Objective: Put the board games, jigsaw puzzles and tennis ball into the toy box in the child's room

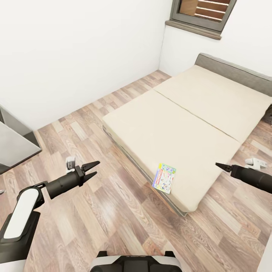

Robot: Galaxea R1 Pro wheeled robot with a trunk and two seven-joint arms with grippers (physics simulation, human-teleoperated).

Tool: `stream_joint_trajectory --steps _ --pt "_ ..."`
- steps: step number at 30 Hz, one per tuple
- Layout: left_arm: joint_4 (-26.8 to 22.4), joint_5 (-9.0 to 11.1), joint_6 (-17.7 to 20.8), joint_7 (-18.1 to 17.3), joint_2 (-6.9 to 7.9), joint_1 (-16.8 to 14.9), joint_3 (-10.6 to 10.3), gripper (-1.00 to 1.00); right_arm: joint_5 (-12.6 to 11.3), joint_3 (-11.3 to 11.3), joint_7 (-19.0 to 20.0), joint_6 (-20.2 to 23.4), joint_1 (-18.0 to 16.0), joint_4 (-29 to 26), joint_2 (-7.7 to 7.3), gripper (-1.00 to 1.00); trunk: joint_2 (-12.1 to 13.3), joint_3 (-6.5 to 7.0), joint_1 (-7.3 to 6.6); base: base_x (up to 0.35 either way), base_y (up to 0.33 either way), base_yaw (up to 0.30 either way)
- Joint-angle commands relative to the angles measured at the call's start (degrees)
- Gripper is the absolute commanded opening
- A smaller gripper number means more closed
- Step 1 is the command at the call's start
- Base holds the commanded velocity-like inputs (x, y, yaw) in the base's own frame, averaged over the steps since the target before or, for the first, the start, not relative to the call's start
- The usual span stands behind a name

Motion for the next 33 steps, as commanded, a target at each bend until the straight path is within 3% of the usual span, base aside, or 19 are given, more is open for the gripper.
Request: stream_joint_trajectory --steps 1,20,25,28,33 --pt "0.01 -0.56 0.3 -0.63 0.33 0.03 0.16 1.0 0.54 -0.04 0.6 0.28 -0.08 0.0 0.01 1.0 -0.09 -0.04 0.03 0.0 0.0 -0.276" --pt "0.24 -0.8 0.12 -0.24 1.61 0.28 0.27 1.0 0.32 0.15 0.81 0.22 -0.07 0.0 0.11 1.0 -0.09 1.02 0.03 0.0 0.0 -0.228" --pt "1.09 -1.16 -0.07 -0.12 1.58 0.33 0.07 1.0 0.44 0.19 0.92 -0.02 0.19 0.0 0.9 1.0 -0.09 1.2 0.03 0.0 0.0 -0.092" --pt "1.58 -2.51 -0.15 -0.11 1.32 0.36 -0.23 1.0 0.41 0.05 1.06 -0.16 0.36 0.05 2.04 1.0 -0.09 1.26 0.03 0.0 0.0 -0.05" --pt "1.78 -3.97 -0.19 -0.27 1.03 0.33 -0.41 1.0 0.39 0.12 1.14 -0.2 0.49 0.11 2.71 1.0 -0.09 1.31 0.03 0.0 0.0 -0.028"
